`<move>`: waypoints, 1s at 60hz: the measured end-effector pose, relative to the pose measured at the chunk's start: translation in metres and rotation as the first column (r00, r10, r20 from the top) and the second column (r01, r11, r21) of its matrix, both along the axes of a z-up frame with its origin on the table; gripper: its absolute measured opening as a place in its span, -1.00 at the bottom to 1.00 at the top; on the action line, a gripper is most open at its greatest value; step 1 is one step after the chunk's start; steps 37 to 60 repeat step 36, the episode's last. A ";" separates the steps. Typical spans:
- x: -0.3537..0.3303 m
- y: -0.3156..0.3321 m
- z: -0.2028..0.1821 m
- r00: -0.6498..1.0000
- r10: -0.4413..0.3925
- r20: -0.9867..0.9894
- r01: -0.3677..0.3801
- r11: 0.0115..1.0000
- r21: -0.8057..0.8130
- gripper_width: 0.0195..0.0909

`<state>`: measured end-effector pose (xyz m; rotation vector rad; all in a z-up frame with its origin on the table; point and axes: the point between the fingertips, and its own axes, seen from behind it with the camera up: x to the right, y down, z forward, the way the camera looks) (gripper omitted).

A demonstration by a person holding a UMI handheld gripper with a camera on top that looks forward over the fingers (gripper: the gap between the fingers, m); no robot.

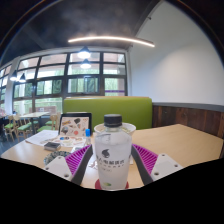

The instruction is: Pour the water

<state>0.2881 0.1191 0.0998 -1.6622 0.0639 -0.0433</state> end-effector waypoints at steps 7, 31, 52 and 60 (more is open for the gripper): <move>0.001 -0.029 0.013 0.999 -0.017 0.029 0.017 1.000 -0.018 0.83; -0.063 -0.216 0.045 0.999 -0.025 0.024 0.026 0.999 -0.028 0.80; -0.086 -0.249 0.047 1.000 0.007 0.022 -0.007 1.000 -0.013 0.80; -0.086 -0.249 0.047 1.000 0.007 0.022 -0.007 1.000 -0.013 0.80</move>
